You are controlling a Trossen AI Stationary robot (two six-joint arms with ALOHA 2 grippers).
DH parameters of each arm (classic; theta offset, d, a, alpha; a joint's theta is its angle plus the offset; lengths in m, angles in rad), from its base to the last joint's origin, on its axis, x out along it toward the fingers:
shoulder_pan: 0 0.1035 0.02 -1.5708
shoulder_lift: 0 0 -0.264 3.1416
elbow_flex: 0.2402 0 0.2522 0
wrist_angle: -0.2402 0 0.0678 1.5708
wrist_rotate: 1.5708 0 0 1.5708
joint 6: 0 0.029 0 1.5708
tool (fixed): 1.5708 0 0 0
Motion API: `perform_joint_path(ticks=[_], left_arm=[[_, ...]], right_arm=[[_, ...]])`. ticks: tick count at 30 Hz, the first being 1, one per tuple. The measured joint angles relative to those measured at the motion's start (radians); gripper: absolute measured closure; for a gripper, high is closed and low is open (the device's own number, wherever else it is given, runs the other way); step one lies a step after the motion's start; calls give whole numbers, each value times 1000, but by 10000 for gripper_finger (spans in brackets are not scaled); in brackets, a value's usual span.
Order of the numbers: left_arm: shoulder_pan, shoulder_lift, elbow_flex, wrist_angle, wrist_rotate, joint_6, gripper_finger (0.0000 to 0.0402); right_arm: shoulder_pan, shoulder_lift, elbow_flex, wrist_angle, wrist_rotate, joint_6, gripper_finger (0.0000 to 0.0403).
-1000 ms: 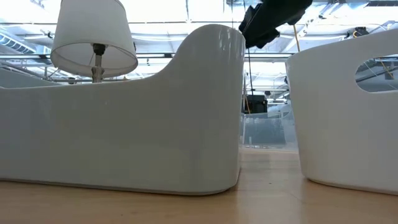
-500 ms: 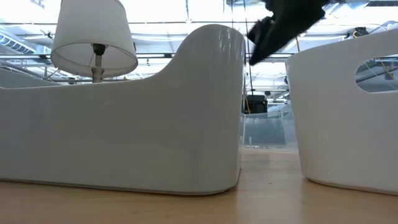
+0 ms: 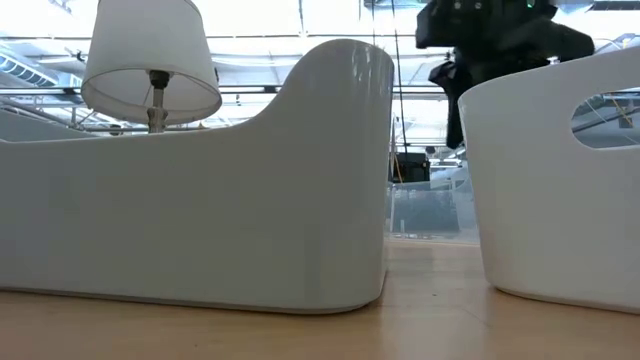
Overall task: Stack baskets by color
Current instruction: Stack the bottom left transparent bin on the top transparent bin
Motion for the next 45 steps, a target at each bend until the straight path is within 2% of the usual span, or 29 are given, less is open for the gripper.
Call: perform_joint_path(ticks=[8, 19, 26, 45], left_arm=[[0, 0, 0, -2, 0, 0, 389], [0, 0, 0, 0, 0, -1, 389], [0, 0, 0, 0, 0, -2, 389], [0, 0, 0, 0, 0, 3, 389]], right_arm=[[18, -92, -54, -35, -4, 7, 234], [20, -271, -204, -17, -4, -70, 234], [19, -336, -277, 60, -4, -86, 234], [16, -315, -326, 212, -6, -110, 236]])
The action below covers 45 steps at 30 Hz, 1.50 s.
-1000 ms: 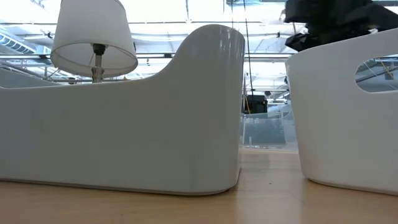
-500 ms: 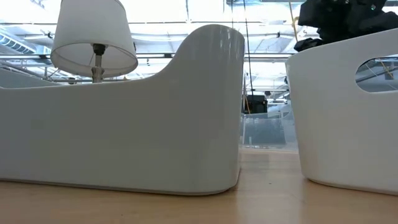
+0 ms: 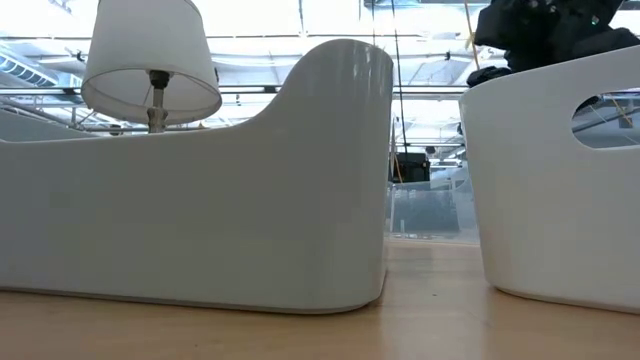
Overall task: Stack baskets by color
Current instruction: Stack the bottom left transparent bin on the top transparent bin
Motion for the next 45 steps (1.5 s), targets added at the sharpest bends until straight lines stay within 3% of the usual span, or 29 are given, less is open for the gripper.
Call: perform_joint_path(ticks=[13, 22, 37, 45], left_arm=[[0, 0, 0, 0, 0, 0, 389], [0, 0, 0, 0, 0, 1, 389], [0, 0, 0, -2, 0, 3, 389], [0, 0, 0, -2, 0, 3, 389]], right_arm=[[-47, 112, 0, 10, -80, -92, 307], [-67, 120, 1, 12, -159, -135, 395], [-64, 87, 53, 3, -152, -102, 400], [1, 87, 212, -106, 12, 69, 400]])
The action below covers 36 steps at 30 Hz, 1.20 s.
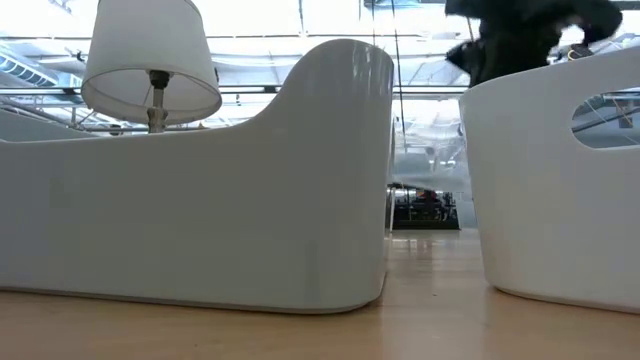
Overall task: Stack baskets by color
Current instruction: Stack the bottom left transparent bin on the top transparent bin
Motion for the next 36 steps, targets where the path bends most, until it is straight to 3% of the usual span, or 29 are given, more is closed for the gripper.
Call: perform_joint_path(ticks=[10, 23, 29, 36], left_arm=[[0, 0, 0, 1, 0, 5, 389], [0, 0, 0, 1, 0, 5, 389], [0, 0, 0, 1, 0, 5, 389], [0, 0, 0, 1, 1, 3, 389]], right_arm=[[48, 0, 261, -287, 66, 60, 401], [-21, 10, 647, -703, 66, 52, 401], [-75, 38, 746, -833, 55, 23, 401], [-173, 50, 779, -857, 40, -124, 401]])
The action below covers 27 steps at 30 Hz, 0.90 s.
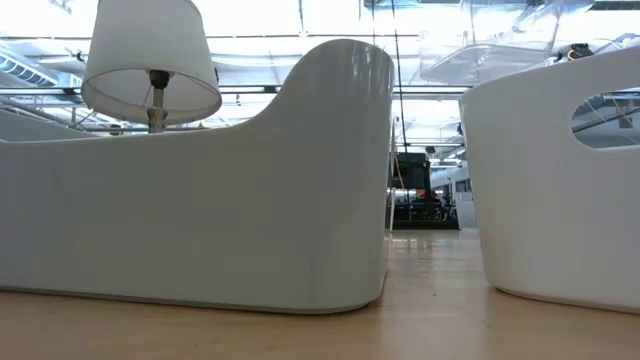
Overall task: Stack baskets by color
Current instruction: Stack the bottom left transparent bin on the top transparent bin
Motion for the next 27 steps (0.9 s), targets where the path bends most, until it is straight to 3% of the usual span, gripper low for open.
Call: perform_joint_path(ticks=[14, 27], left_arm=[[-1, 0, 0, 0, 2, -5, 389], [-1, 0, 0, -1, 2, -5, 389]], right_arm=[[-240, 0, -6, 0, 3, -136, 401], [-298, -3, -121, 0, 0, -164, 401]])
